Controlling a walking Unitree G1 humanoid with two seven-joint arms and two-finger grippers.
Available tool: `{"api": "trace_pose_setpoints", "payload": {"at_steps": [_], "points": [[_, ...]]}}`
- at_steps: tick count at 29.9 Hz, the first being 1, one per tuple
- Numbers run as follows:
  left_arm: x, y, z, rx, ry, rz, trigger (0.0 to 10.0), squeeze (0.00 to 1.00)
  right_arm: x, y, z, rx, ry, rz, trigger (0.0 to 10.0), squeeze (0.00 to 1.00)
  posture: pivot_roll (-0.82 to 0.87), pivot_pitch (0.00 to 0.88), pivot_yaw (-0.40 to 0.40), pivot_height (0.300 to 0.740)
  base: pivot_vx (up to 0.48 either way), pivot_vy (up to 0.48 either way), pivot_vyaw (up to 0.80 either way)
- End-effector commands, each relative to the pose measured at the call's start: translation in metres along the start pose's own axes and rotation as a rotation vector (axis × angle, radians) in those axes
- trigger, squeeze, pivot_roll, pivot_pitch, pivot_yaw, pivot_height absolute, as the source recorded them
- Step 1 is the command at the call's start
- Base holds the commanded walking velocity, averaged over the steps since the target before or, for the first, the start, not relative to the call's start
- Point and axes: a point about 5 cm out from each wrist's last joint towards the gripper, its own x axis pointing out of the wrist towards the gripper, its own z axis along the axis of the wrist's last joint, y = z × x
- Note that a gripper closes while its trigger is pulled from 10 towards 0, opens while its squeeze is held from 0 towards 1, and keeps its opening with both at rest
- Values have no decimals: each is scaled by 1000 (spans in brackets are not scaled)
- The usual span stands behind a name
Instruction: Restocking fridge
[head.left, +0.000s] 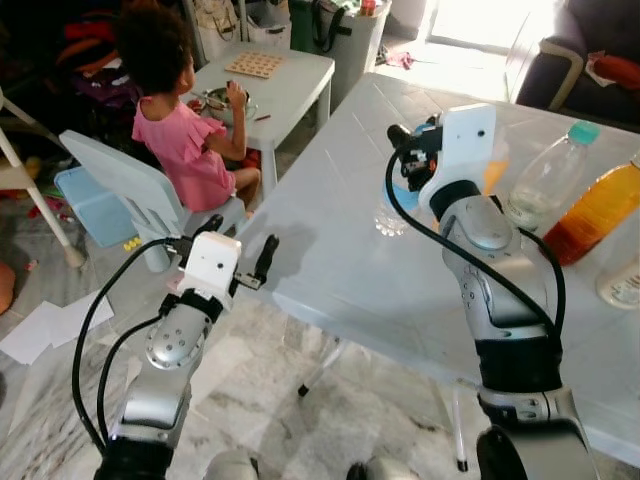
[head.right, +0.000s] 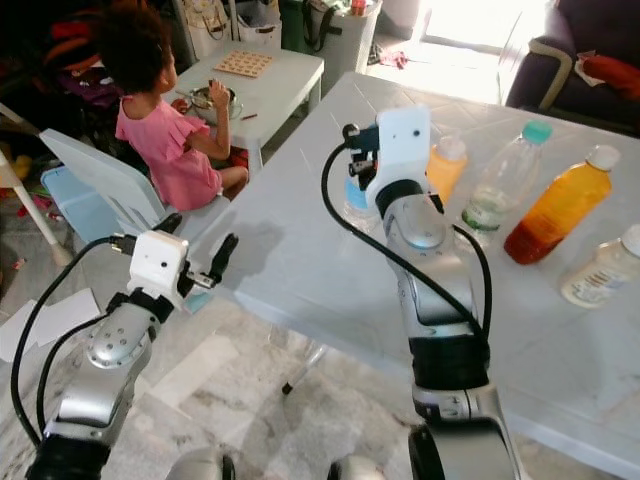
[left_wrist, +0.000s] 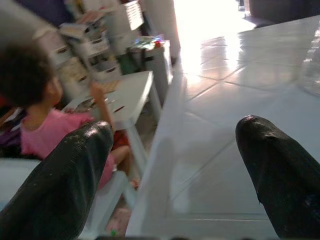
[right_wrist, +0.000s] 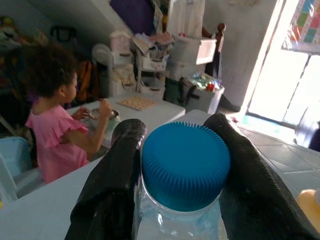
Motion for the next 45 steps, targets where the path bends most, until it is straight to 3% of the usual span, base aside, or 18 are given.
{"api": "trace_pose_setpoints", "payload": {"at_steps": [1,5,8,12,15,22,25,29,45], "points": [[-2,8,-7,-14,43,73,10000,0,-4,9,-13,50,38,62,10000,0,89,0,3,740,0,0,0],[0,24,-11,-15,64,194,10000,0,-13,10,-14,33,-10,140,10000,0,69,0,11,740,0,0,0],[0,29,-12,-6,67,214,10000,0,-17,12,-17,18,-10,163,10000,0,66,0,12,740,0,0,0],[-5,36,-18,-11,93,265,10000,0,-25,23,-16,-80,-73,217,10000,0,55,0,10,740,0,0,0],[-7,34,-20,-26,105,284,10000,0,-27,29,-5,-109,-153,178,10000,0,60,0,-9,740,0,0,0],[1,33,-13,-40,71,309,10000,0,-24,23,3,-125,-189,39,10000,0,66,0,-26,740,0,0,0],[6,36,-9,-33,55,305,10000,0,-22,19,-2,-72,-173,-41,10000,0,61,0,-19,740,0,0,800],[6,34,-10,-29,57,292,10000,0,-22,19,-6,-81,-168,-37,10000,0,61,0,-18,740,0,0,709],[4,25,-13,-56,72,284,10000,0,-15,18,-4,-114,-184,-6,10000,0,65,0,-43,740,0,424,800]]}}
